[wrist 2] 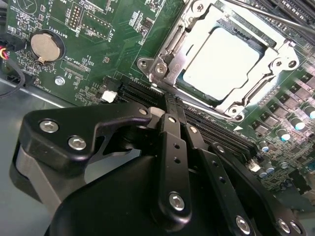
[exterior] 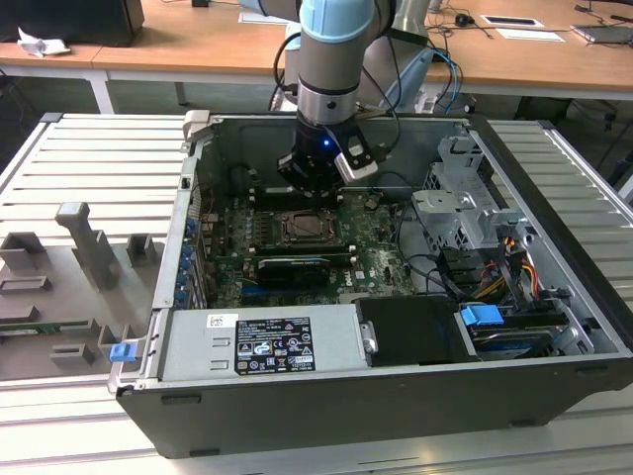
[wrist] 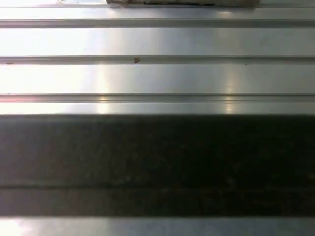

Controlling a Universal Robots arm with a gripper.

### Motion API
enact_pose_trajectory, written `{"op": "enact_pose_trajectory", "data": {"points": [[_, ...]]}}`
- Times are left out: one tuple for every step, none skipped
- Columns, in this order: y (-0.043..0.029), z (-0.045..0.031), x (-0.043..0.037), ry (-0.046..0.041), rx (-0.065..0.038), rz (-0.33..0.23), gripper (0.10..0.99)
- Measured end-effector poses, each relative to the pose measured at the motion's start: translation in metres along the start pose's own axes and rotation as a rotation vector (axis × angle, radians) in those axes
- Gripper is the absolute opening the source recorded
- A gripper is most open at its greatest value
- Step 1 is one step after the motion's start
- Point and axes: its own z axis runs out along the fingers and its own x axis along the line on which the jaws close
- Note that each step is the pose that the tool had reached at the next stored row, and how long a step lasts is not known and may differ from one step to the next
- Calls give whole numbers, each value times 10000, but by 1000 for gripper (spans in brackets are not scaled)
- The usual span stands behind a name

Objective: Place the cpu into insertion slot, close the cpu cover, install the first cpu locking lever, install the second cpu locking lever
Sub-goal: 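Install the first cpu locking lever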

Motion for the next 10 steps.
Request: {"op": "enact_pose_trajectory", "data": {"points": [[-1,4,-2,1,1,0,106],[-1,6,-3,3,3,1,106],[-1,6,-4,3,4,1,106],[-1,8,-5,2,3,1,106],[-1,11,-6,1,3,1,106],[-1,12,-7,2,6,1,106],[-2,15,-7,2,11,1,106],[-2,16,-7,2,14,1,106],[-3,16,-7,1,24,1,106],[-3,17,-7,1,24,0,106]]}}
